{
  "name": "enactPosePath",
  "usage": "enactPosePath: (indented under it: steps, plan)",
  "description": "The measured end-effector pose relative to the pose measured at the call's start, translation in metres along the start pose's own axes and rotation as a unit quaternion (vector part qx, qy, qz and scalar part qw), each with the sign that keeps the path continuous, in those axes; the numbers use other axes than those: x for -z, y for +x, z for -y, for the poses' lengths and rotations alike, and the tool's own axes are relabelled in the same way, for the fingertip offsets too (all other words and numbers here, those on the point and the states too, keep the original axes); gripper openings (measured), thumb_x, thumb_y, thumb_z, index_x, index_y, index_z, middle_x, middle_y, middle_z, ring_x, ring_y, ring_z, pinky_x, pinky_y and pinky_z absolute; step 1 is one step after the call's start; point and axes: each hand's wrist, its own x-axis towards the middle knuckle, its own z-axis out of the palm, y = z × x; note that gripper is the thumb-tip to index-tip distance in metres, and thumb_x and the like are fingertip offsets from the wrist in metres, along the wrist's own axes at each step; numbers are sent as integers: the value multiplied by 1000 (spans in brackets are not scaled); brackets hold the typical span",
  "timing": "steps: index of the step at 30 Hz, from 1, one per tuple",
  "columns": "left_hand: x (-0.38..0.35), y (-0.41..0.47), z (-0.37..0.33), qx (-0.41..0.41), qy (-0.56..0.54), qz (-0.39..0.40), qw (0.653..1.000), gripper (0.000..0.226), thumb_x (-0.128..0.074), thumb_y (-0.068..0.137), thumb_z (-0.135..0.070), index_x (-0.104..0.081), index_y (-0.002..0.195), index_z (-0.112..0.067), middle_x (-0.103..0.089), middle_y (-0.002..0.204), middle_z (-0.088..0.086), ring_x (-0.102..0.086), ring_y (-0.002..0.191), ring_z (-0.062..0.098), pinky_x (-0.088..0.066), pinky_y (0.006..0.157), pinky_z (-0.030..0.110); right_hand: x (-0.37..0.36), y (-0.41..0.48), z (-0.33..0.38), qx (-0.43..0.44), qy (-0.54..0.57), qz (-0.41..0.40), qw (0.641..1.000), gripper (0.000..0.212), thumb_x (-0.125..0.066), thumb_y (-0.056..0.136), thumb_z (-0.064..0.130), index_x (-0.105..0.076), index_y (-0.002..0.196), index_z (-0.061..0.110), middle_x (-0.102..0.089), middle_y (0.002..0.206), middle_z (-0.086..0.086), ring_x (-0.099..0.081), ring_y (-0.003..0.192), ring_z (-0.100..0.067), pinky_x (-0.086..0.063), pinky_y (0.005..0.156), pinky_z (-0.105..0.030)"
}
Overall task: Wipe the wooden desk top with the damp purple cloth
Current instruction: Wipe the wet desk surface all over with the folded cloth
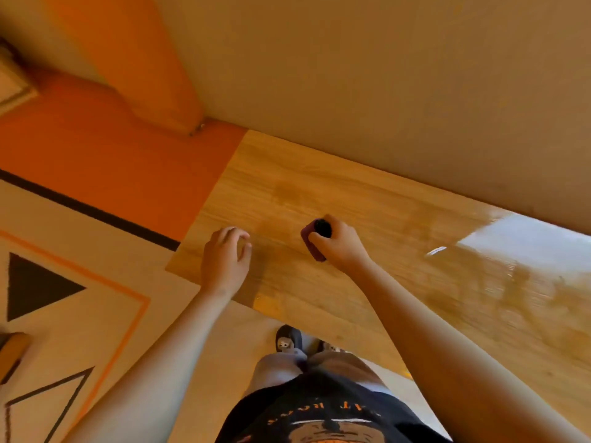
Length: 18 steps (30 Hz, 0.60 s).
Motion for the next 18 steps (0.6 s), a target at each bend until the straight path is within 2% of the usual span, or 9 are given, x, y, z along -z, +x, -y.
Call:
enactPosePath:
  steps: [2,7,12,14,16,18]
  plan:
    - [4,6,16,27,15,-14,999,14,-56,95,-18,-63,104,-11,-59,116,5,-53,111,27,-47,90,42,-5,18,9,15,-66,27,997,22,-53,89,28,-54,106,16,-60,94,-1,-61,82,-22,-52,65,-33]
    - [9,30,46,51,36,-23,998,24,-55,95,-22,-59,117,-11,-55,127,6,-47,123,27,-42,99,41,-14,60,27,57,-155,55,985,29,-49,95,34,-53,115,14,-61,111,-6,-62,87,-22,-54,69,-34]
    - [18,66,79,94,13,-22,995,38,-53,97,-26,-50,129,-7,-51,132,11,-45,125,31,-41,100,43,-24,108,59,59,-169,52,983,36,-54,93,42,-54,116,15,-63,107,-5,-61,89,-20,-55,71,-34]
    - [19,85,92,123,-16,-7,992,47,-51,98,-32,-43,137,-7,-48,137,12,-45,126,31,-42,99,44,-28,134,69,44,-160,25,986,38,-58,90,40,-53,119,14,-61,104,-2,-59,86,-17,-50,61,-25]
    - [16,98,106,141,-31,16,989,55,-46,98,-41,-36,142,-9,-46,141,10,-50,123,29,-47,94,43,-35,161,80,31,-145,1,989,42,-62,89,37,-51,122,14,-57,102,0,-55,86,-15,-42,55,-18]
    - [11,106,119,149,-18,53,987,55,-38,98,-50,-39,139,-13,-56,128,5,-61,102,25,-51,72,36,-45,183,88,22,-139,-12,990,41,-64,88,34,-52,122,14,-55,101,1,-55,86,-15,-44,59,-20]
